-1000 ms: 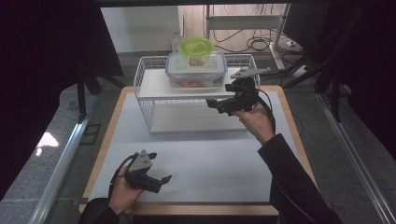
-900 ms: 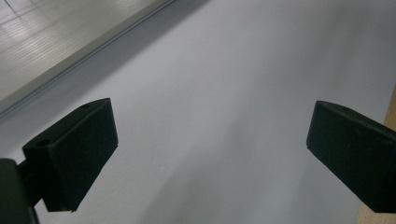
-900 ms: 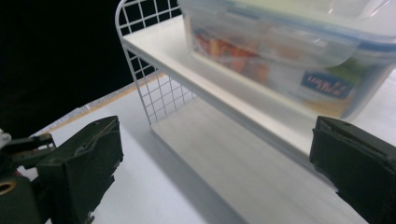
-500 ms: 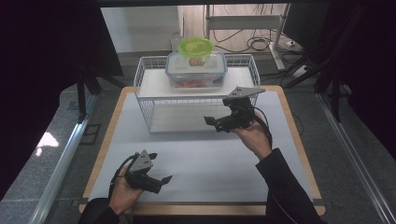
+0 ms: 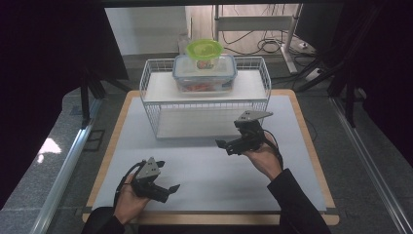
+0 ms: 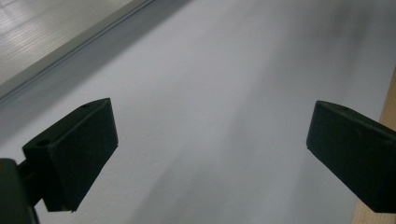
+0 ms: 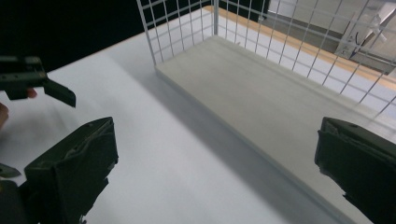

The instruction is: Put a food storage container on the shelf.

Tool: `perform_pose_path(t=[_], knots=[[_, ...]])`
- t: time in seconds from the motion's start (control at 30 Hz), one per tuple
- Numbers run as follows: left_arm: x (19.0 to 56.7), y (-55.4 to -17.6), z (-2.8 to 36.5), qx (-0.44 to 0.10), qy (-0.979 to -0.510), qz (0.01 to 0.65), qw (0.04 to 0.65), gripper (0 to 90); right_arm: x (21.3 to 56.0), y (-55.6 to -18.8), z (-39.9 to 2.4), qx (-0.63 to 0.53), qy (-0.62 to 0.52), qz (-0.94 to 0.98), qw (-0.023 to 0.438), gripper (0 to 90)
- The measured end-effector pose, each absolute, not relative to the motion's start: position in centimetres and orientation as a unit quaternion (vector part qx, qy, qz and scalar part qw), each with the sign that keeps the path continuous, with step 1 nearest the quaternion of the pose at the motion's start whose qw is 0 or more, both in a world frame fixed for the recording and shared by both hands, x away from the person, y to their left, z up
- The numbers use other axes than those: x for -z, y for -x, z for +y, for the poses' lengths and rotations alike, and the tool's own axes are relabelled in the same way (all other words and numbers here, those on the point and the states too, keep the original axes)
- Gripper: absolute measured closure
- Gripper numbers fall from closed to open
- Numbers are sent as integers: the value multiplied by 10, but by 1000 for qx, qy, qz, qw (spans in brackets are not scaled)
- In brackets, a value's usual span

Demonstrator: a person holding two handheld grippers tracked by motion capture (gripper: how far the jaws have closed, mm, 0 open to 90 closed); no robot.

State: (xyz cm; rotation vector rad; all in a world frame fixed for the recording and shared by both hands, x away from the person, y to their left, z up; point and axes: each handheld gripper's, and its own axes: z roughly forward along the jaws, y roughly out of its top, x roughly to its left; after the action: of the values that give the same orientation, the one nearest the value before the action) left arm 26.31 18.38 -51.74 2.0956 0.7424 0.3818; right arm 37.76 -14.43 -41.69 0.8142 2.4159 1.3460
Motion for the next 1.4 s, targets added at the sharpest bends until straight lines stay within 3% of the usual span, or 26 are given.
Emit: perform_pose_path(t=[0.7,1.4], knots=[[517,-263,186,-153,-830,298,446,23,447,-338,-171,-434,-293,842,130,0],[518,-264,186,-156,-829,302,444,19,469,-315,-217,-425,-328,827,170,0]])
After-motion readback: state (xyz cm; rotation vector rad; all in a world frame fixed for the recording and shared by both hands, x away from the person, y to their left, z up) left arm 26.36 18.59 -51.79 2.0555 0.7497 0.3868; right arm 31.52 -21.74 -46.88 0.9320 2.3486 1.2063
